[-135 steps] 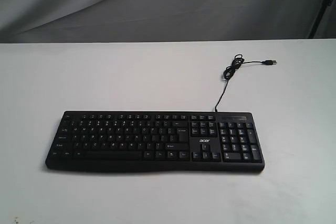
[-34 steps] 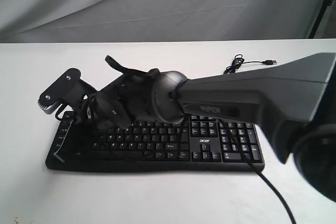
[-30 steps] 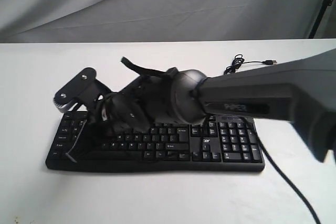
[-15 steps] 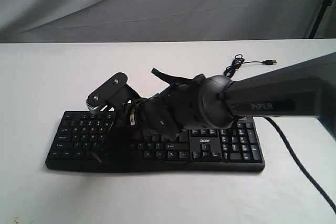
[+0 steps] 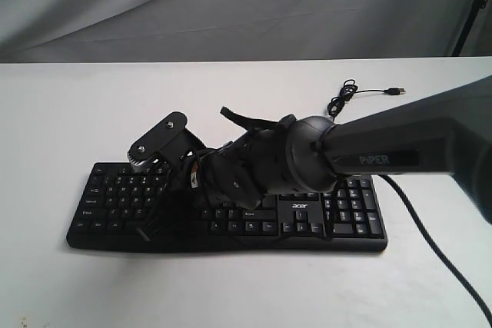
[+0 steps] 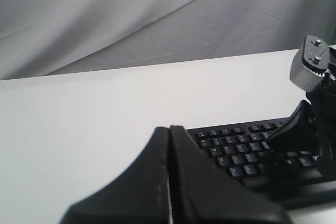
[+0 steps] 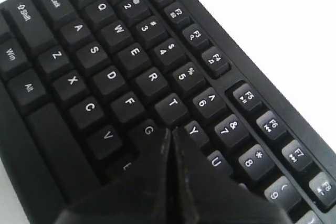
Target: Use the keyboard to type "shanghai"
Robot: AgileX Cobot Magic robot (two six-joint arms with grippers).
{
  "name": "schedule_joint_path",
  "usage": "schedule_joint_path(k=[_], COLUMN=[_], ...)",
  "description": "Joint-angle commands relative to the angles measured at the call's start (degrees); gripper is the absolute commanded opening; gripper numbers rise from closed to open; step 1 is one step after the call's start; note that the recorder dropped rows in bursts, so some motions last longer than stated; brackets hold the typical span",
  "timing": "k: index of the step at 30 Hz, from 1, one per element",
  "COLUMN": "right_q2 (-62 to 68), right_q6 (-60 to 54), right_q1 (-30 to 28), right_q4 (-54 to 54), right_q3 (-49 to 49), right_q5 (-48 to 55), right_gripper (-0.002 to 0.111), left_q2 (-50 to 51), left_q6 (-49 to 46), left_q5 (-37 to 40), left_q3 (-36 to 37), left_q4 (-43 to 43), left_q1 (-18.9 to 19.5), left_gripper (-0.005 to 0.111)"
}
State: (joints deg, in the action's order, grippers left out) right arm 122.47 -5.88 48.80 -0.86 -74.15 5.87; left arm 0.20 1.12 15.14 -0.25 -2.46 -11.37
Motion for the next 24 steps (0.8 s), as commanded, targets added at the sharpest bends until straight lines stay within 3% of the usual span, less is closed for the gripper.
schedule_joint_path(k=[1, 24], right_q2=[-0.1, 1.1], right_q6=[0.4, 0.0], right_q1=[-0.2, -0.2], right_q4=[-0.2, 0.2], right_q3=[0.3, 0.3], right_q5=[-1.0, 2.6], right_gripper=[0.0, 0.0], left_q2=[-0.2, -0.2], left_q6=[0.2, 0.2], left_q5=[-0.3, -0.3], left_q3=[0.2, 0.2], left_q4=[0.0, 0.0], left_q1=[-0.2, -0.2], left_gripper=[0.0, 0.0])
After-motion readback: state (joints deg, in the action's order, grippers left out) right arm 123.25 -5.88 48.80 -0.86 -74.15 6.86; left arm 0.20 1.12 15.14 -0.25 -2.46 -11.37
